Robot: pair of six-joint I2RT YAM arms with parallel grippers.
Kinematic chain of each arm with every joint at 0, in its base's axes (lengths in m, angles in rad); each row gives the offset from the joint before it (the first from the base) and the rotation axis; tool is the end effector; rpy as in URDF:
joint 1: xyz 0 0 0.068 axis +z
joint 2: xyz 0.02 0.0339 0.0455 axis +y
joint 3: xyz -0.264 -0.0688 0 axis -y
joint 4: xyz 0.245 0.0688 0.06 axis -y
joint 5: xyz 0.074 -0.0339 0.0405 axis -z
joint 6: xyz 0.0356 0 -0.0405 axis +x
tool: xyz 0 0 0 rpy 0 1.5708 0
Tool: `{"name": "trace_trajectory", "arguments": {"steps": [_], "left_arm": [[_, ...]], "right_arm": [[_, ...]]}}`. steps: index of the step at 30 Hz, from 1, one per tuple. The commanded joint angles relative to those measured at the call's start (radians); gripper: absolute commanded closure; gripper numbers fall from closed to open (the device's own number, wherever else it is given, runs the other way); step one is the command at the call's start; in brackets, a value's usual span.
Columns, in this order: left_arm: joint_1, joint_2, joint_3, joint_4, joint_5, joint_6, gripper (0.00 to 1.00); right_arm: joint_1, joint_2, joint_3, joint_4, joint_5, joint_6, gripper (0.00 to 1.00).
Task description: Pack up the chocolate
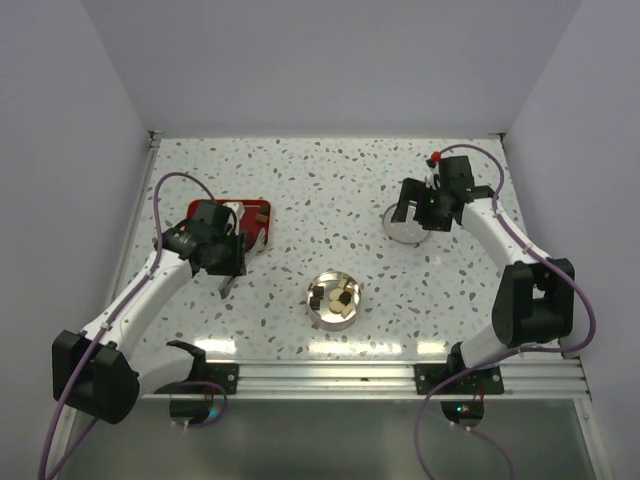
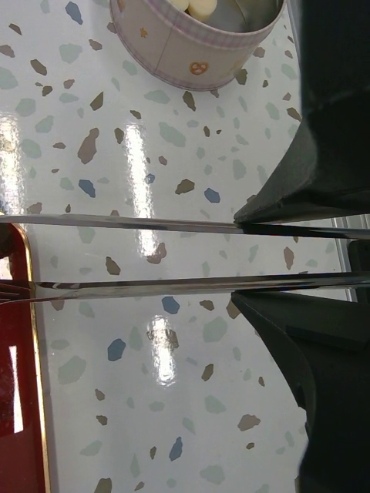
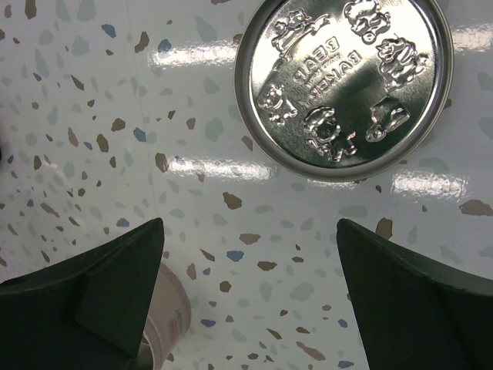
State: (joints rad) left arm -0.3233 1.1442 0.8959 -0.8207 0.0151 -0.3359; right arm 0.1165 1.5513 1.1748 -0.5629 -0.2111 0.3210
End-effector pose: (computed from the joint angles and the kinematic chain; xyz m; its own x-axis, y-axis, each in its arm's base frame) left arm 0.2044 -0.0690 0.2557 -0.8918 -0.0488 -0.4498 0.0324 0.9847 -0.1710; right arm 0.3259 0.0456 0.2553 -0.8354 0.2128 -0.5068 0.0285 0.9375 0.3467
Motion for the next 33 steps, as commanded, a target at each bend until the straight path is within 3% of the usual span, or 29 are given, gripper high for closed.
{"name": "trace_trajectory", "arguments": {"steps": [1, 19, 25, 33], "left_arm": [[-0.007, 0.006, 0.023, 0.002, 0.011, 0.024, 0.57], [-0.062, 0.020, 0.032, -0.026, 0.013, 0.017, 0.60], [-0.062, 0.020, 0.038, -0.021, 0.008, 0.014, 0.73], [-0.062, 0.020, 0.081, -0.034, -0.003, 0.017, 0.75]], "right_arm": [[-0.006, -0.019, 0.003, -0.006, -0.005, -0.011, 0.03], [-0.008, -0.020, 0.003, -0.011, -0.008, -0.010, 0.03], [-0.009, -0.025, 0.002, -0.009, -0.007, -0.011, 0.03], [-0.009, -0.025, -0.001, -0.008, -0.007, -0.010, 0.03]]}}
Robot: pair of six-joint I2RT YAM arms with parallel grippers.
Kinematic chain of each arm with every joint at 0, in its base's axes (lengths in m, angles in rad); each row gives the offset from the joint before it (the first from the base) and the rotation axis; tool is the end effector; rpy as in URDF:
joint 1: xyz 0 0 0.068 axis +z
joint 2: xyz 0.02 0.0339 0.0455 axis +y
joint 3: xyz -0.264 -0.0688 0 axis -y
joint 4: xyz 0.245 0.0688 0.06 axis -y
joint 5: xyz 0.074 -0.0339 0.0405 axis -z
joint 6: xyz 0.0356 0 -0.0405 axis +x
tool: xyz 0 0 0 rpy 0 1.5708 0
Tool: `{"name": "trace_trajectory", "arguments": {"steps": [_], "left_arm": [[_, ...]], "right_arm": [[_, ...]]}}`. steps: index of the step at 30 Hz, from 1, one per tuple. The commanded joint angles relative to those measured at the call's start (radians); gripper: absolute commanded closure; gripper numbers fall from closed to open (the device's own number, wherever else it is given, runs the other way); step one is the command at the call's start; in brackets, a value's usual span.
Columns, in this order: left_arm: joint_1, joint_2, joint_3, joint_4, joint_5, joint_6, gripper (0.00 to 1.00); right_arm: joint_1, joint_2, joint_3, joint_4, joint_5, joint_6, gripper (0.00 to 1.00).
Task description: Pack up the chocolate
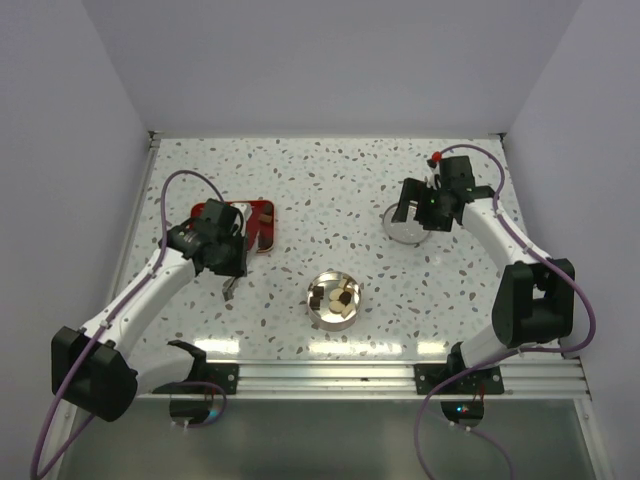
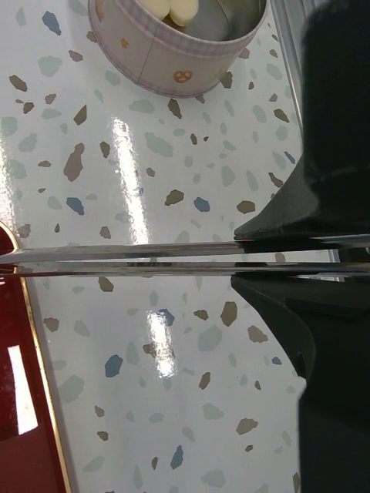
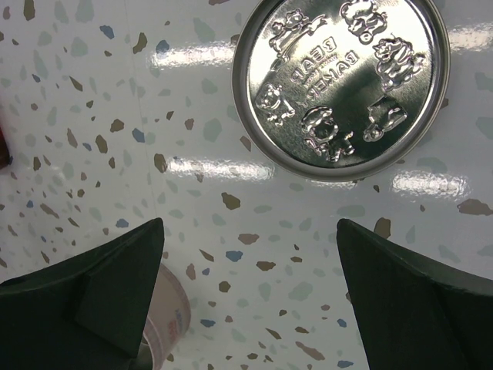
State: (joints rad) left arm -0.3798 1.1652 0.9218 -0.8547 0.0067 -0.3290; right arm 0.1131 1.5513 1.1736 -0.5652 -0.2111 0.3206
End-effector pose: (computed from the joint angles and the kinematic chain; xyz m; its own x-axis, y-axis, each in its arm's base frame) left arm 0.2024 -0.0810 0.2577 -0.9032 0.0127 -0.4289 0.0864 0.9845 -0.1527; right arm 0.3257 0.0445 0.2548 -0.8364 0.2151 -0.5041 0.0326 0.9376 0.3461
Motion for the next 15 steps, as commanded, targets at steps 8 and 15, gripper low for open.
{"name": "trace_trajectory", "arguments": {"steps": [8, 15], "left_arm": [[-0.005, -0.004, 0.071, -0.012, -0.031, 0.012, 0.76], [-0.005, -0.013, 0.086, -0.024, -0.062, 0.019, 0.76]], "right_arm": [[-0.006, -0.025, 0.003, -0.005, -0.008, -0.009, 0.03], [-0.006, -0.025, 0.003, -0.007, -0.005, -0.009, 0.03]]}}
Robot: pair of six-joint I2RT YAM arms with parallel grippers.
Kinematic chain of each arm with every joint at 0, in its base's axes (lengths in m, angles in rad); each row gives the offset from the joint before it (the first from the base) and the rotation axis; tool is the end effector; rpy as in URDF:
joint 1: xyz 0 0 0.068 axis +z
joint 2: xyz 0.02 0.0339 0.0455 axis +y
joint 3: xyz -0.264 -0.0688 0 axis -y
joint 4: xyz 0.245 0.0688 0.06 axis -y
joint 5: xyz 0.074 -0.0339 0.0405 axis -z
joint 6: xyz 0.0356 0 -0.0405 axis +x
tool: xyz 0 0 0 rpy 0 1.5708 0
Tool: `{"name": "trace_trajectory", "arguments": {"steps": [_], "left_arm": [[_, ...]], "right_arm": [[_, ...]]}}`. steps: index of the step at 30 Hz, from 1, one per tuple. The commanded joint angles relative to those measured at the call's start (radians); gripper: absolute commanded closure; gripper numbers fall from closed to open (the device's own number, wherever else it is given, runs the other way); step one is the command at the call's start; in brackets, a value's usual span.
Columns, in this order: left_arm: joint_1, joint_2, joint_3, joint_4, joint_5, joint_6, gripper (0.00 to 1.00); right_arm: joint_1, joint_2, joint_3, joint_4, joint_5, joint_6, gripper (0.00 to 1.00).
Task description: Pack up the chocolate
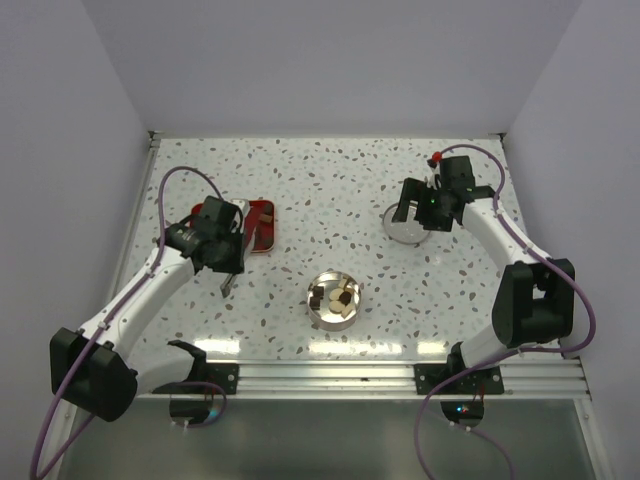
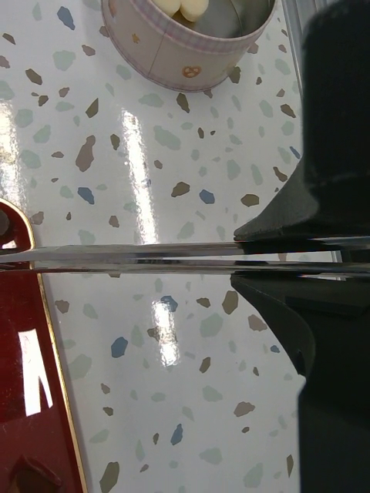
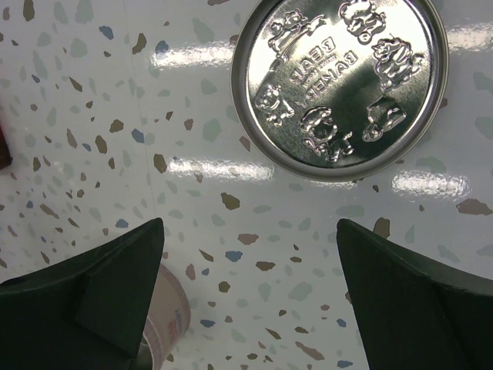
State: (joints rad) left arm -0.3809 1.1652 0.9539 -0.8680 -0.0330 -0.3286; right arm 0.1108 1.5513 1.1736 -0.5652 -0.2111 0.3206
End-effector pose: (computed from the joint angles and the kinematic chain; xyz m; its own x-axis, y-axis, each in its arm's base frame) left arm 0.2044 -0.0806 0.2668 -0.8899 0.0089 -0.4561 0.0739 0.9894 -0.1248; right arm 0.3258 0.0438 0.2548 -0.8359 0.2170 -0.5041 0.0348 0.9376 0.3461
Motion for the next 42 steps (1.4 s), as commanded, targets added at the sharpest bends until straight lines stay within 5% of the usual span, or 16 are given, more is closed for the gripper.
{"name": "trace_trajectory", "arguments": {"steps": [1, 14, 33, 42], "left_arm": [[-0.004, -0.015, 0.052, -0.012, -0.021, 0.019, 0.76], [-0.012, -0.012, 0.042, 0.024, 0.019, 0.033, 0.63], [-0.016, -0.051, 0.092, 0.069, -0.085, -0.010, 0.65], [-0.024, -0.087, 0.056, 0.122, 0.005, 0.019, 0.64]], "right_arm": [[-0.002, -0.026, 0.003, -0.007, -0.007, -0.009, 0.03], [-0.003, -0.028, 0.004, -0.010, -0.008, -0.009, 0.03], [-0.005, -0.026, 0.009, -0.013, -0.002, -0.012, 0.03], [-0.005, -0.026, 0.004, -0.012, -0.010, -0.011, 0.03]]}}
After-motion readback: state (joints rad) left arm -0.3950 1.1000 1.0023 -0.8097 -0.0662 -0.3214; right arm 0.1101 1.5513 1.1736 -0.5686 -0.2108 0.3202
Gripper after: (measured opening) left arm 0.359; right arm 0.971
